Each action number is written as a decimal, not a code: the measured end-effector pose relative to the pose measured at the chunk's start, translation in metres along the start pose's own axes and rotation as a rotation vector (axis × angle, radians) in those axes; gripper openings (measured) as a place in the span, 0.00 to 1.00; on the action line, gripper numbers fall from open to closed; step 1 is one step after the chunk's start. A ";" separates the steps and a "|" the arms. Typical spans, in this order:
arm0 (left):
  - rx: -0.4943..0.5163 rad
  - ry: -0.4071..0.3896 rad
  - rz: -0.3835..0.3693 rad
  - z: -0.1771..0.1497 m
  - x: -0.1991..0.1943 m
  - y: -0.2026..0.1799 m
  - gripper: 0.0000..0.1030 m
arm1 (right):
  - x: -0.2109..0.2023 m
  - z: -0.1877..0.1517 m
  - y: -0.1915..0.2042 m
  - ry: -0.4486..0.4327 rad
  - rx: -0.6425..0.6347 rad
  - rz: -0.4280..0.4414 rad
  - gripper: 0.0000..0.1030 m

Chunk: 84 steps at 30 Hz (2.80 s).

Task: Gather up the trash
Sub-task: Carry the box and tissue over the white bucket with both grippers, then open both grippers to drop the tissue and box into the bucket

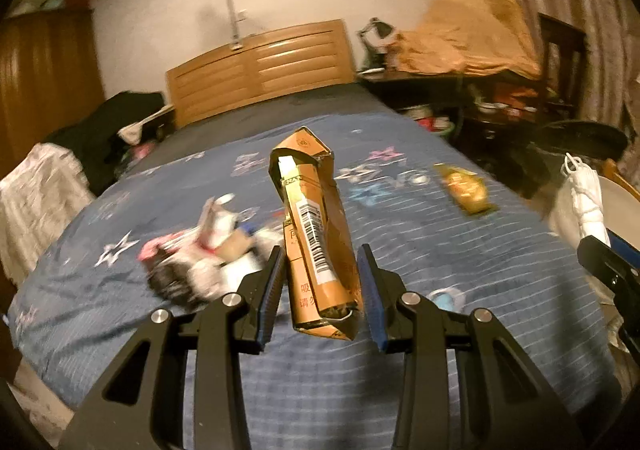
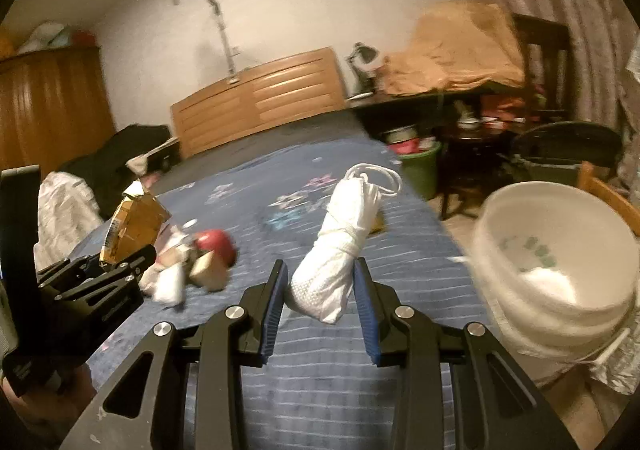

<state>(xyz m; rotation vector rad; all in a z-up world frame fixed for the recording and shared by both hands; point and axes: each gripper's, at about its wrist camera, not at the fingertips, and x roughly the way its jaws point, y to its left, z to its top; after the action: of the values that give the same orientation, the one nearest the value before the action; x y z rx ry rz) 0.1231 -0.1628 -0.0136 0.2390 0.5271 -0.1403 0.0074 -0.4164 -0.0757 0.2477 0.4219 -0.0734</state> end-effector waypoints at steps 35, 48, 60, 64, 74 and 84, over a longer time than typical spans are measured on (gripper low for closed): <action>0.297 0.176 -0.692 0.072 0.083 -0.280 0.18 | -0.040 0.038 -0.292 0.031 0.175 -0.393 0.34; -0.006 0.198 -0.094 0.104 0.150 -0.168 0.72 | -0.010 0.029 -0.280 0.069 0.187 -0.321 0.33; 0.053 0.149 -0.322 0.069 0.102 -0.165 0.72 | -0.008 0.017 -0.283 0.095 0.204 -0.300 0.31; 0.337 0.137 -0.450 0.046 0.084 -0.186 0.72 | -0.007 0.017 -0.279 0.095 0.210 -0.291 0.32; 0.563 0.233 -0.565 -0.009 0.105 -0.203 0.51 | -0.038 0.007 -0.283 0.046 0.257 -0.307 0.39; 0.438 0.055 -0.642 0.046 0.062 -0.199 0.28 | -0.079 -0.009 -0.278 -0.050 0.295 -0.322 0.42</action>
<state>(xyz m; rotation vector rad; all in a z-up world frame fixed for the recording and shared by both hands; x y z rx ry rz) 0.1595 -0.3710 -0.0444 0.4958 0.6110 -0.8815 -0.1017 -0.6819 -0.1130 0.4663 0.3971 -0.4587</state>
